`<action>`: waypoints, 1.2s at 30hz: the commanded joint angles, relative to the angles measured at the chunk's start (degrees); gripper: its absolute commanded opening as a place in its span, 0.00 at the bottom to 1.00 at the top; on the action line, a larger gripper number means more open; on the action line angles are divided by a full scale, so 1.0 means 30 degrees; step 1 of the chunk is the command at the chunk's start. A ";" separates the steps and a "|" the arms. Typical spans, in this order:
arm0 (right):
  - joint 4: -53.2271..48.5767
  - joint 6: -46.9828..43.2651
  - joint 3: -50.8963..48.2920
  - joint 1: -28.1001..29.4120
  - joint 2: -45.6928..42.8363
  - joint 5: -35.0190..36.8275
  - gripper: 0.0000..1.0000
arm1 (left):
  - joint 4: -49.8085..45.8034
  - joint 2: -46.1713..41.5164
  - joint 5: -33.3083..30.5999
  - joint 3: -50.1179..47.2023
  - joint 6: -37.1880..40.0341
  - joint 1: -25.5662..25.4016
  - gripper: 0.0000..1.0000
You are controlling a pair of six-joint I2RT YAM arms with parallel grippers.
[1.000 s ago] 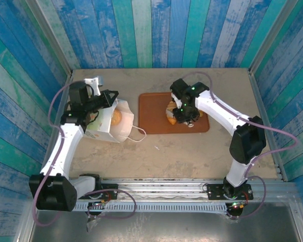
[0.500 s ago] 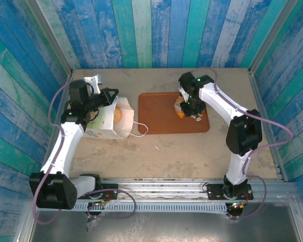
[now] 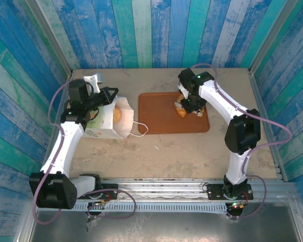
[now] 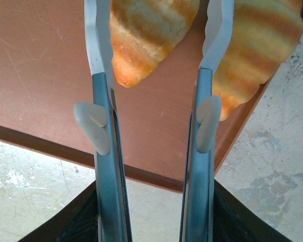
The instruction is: Take the fake bread out of the paper bag
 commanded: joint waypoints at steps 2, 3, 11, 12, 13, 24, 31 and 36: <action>-0.0781 -0.0235 0.0437 -0.0066 0.0224 -0.0510 0.51 | 0.0407 0.0381 0.0129 0.0618 0.0079 0.0007 0.00; -0.0869 -0.0167 0.0459 -0.0046 0.0234 -0.0537 0.51 | 0.0432 0.0381 0.0144 0.0617 0.0094 0.0000 0.00; -0.0876 -0.0183 0.0399 -0.0044 0.0769 0.0611 0.50 | 0.0589 0.0335 0.0271 0.0383 -0.0031 0.0005 0.00; -0.0970 -0.0152 0.0457 -0.0045 0.0726 0.0482 0.49 | 0.0547 0.0299 0.0251 0.0383 0.0032 0.0007 0.00; -0.0978 -0.0108 0.0460 -0.0044 0.0614 0.0359 0.48 | 0.0498 0.0238 0.0207 0.0383 0.0046 0.0006 0.00; -0.1416 -0.0245 0.0254 -0.0077 -0.0016 0.0926 0.47 | 0.0611 0.0268 0.0167 0.0297 0.0021 0.0007 0.00; -0.1448 -0.0487 0.0371 -0.0214 0.0263 0.1175 0.47 | 0.0607 0.0285 0.0141 0.0242 0.0025 0.0007 0.00; -0.1435 -0.0517 0.0583 -0.0250 0.0207 0.1270 0.47 | 0.0699 0.0290 0.0123 0.0147 -0.0038 0.0011 0.00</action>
